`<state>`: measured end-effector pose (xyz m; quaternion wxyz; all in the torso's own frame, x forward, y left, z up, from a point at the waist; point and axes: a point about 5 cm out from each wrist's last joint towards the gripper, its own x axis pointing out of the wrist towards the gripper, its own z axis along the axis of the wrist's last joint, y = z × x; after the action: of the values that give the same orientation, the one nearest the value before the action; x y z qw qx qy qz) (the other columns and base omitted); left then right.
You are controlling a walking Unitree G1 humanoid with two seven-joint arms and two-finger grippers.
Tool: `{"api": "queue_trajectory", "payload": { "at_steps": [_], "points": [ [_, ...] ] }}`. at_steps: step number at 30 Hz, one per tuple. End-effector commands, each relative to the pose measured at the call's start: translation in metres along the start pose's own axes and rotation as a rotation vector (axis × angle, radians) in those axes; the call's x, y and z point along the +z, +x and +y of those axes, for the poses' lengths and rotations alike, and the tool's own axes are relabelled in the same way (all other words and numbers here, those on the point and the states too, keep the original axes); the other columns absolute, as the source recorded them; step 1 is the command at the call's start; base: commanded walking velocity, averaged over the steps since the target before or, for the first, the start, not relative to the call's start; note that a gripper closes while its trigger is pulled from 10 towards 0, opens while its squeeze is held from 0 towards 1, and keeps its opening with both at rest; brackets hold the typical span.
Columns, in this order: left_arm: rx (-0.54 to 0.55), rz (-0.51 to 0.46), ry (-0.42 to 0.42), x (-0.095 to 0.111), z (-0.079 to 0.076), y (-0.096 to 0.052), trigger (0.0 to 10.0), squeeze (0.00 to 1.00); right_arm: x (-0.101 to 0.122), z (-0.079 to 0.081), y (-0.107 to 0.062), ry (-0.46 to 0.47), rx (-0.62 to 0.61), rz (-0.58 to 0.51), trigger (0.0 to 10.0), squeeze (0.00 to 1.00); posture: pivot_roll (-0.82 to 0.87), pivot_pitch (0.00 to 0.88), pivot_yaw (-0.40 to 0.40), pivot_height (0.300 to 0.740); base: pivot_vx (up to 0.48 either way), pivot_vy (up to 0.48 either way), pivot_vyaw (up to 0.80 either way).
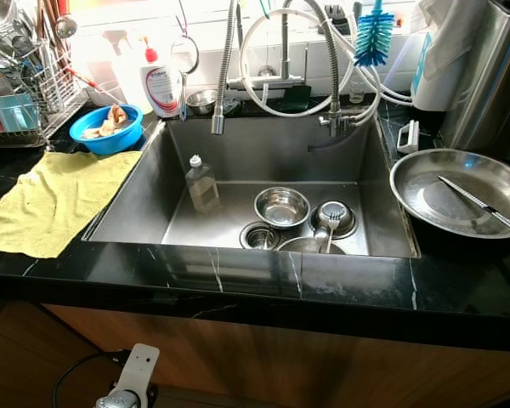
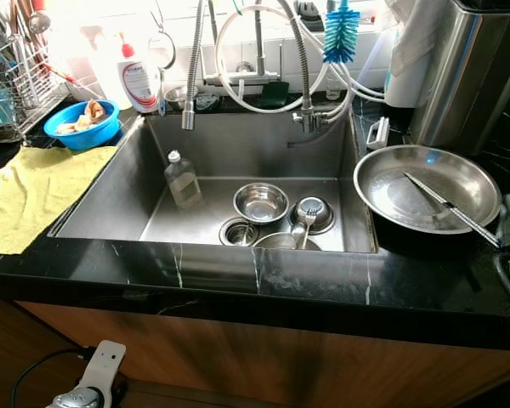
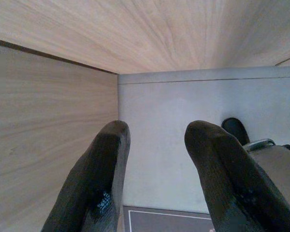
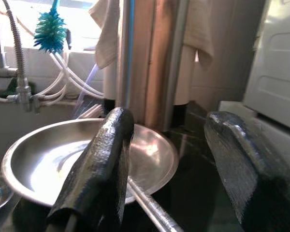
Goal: Kitchen organization
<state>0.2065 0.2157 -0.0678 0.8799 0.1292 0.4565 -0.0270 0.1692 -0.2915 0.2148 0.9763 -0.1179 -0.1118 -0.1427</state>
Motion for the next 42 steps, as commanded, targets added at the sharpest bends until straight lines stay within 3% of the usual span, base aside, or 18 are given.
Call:
{"api": "queue_trajectory", "payload": {
  "at_steps": [1, 2, 3, 9, 17, 18, 19, 27, 34, 42],
  "points": [
    [0.013, 0.018, 0.020, -0.004, 0.006, -0.001, 10.0, 0.00, 0.000, 0.004, -0.002, 0.041, 0.013, -0.009, 10.0, 0.00, -0.22, 0.000, 0.117, 0.740, 0.000, 0.000, 0.00],
    [0.013, 0.018, 0.020, -0.004, 0.006, -0.001, 10.0, 0.00, 0.000, 0.004, -0.002, 0.041, 0.013, -0.009, 10.0, 0.00, -0.22, 0.000, 0.117, 0.740, 0.000, 0.000, 0.00],
    [0.014, 0.018, 0.021, -0.004, 0.006, -0.001, 10.0, 0.00, -0.004, 0.005, -0.004, 0.090, 0.003, -0.008, 10.0, 1.00, -0.22, 0.000, 0.116, 0.740, 0.000, 0.000, 0.00],
    [0.017, 0.020, 0.021, -0.005, 0.008, -0.001, 10.0, 0.00, -0.015, 0.008, -0.009, 0.195, -0.037, 0.012, 10.0, 1.00, -0.22, 0.000, 0.115, 0.740, 0.000, 0.000, 0.00],
    [0.018, 0.018, 0.025, -0.004, 0.009, -0.001, 10.0, 0.00, -0.025, 0.010, -0.016, 0.215, -0.051, 0.049, 10.0, 1.00, -0.22, 0.000, 0.118, 0.740, 0.000, 0.000, 0.00],
    [0.017, 0.018, 0.026, -0.004, 0.009, -0.001, 10.0, 0.00, -0.026, 0.010, -0.017, 0.212, -0.051, 0.054, 10.0, 0.83, -0.22, 0.000, 0.119, 0.740, 0.000, 0.000, 0.00],
    [0.016, 0.018, 0.028, -0.004, 0.009, -0.001, 10.0, 0.00, -0.029, 0.008, -0.018, 0.205, -0.059, 0.069, 10.0, 0.00, -0.22, 0.000, 0.119, 0.740, 0.000, 0.000, 0.00],
    [0.014, 0.016, 0.031, -0.003, 0.008, -0.001, 10.0, 0.00, -0.040, 0.000, -0.021, 0.209, -0.105, 0.101, 10.0, 0.00, -0.22, 0.000, 0.119, 0.740, 0.000, 0.000, 0.00],
    [0.014, 0.017, 0.031, -0.003, 0.008, -0.001, 10.0, 0.00, -0.051, -0.014, -0.008, 0.209, -0.168, 0.114, 10.0, 0.00, -0.22, 0.000, 0.121, 0.740, 0.000, 0.000, 0.00],
    [0.018, 0.017, 0.025, -0.004, 0.008, -0.001, 10.0, 0.00, -0.050, -0.002, 0.010, 0.193, -0.092, 0.081, 10.0, 0.00, -0.21, 0.000, 0.117, 0.740, 0.000, 0.000, 0.00]
  ]
}}
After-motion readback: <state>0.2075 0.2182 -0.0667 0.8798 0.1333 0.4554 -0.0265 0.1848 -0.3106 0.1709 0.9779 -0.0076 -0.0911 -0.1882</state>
